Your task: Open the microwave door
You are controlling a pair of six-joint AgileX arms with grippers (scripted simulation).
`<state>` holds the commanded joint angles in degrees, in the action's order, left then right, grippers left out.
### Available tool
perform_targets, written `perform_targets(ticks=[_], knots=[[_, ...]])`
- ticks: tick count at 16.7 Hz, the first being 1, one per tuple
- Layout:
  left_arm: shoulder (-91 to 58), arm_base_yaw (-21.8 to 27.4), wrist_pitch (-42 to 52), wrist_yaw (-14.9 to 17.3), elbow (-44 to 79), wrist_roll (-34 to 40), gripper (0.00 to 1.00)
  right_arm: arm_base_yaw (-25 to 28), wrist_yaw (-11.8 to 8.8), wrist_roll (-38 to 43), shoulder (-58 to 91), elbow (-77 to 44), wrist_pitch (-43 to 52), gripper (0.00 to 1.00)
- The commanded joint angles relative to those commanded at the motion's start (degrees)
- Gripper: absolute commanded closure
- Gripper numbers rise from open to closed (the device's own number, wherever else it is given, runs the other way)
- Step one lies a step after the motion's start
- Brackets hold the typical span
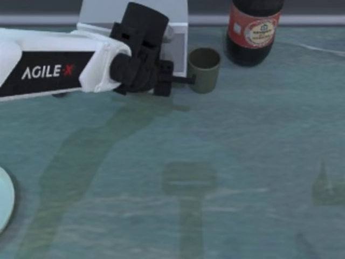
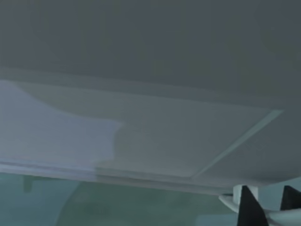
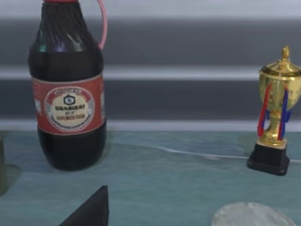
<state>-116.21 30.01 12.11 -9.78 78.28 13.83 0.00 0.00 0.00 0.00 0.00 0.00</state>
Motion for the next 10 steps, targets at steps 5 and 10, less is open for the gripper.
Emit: perform_targets(ticks=[5,10], knots=[[0.0,0.0,0.0,0.0,0.0,0.0,1.00,0.0,0.0,0.0,0.0,0.0,0.0,0.00],[0.2,0.2,-0.2,0.8,-0.5,-0.4,1.00,0.0,0.0,0.0,0.0,0.0,0.0,0.00]])
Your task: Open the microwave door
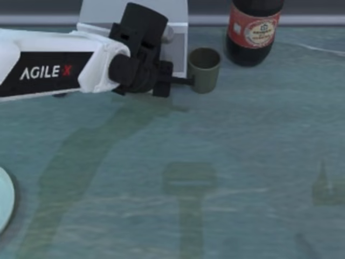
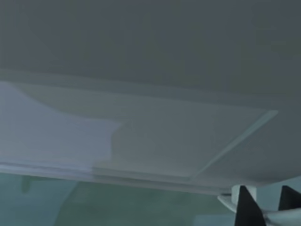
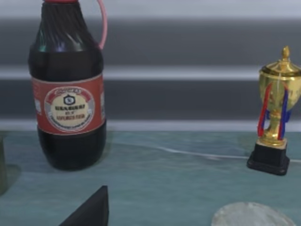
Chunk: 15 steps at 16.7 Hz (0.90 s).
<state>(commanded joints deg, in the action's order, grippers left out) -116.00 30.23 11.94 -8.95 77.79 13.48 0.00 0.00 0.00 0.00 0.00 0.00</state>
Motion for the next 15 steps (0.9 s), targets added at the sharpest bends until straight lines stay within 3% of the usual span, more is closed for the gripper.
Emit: perform_targets(ticks=[6,15], knots=[[2.0,-1.2,-1.5,2.1,-2.9,-3.2,1.00,0.0,0.0,0.0,0.0,0.0,0.0,0.00],[2.0,-1.2,-1.5,2.1,-2.9,-3.2,1.00,0.0,0.0,0.0,0.0,0.0,0.0,0.00]])
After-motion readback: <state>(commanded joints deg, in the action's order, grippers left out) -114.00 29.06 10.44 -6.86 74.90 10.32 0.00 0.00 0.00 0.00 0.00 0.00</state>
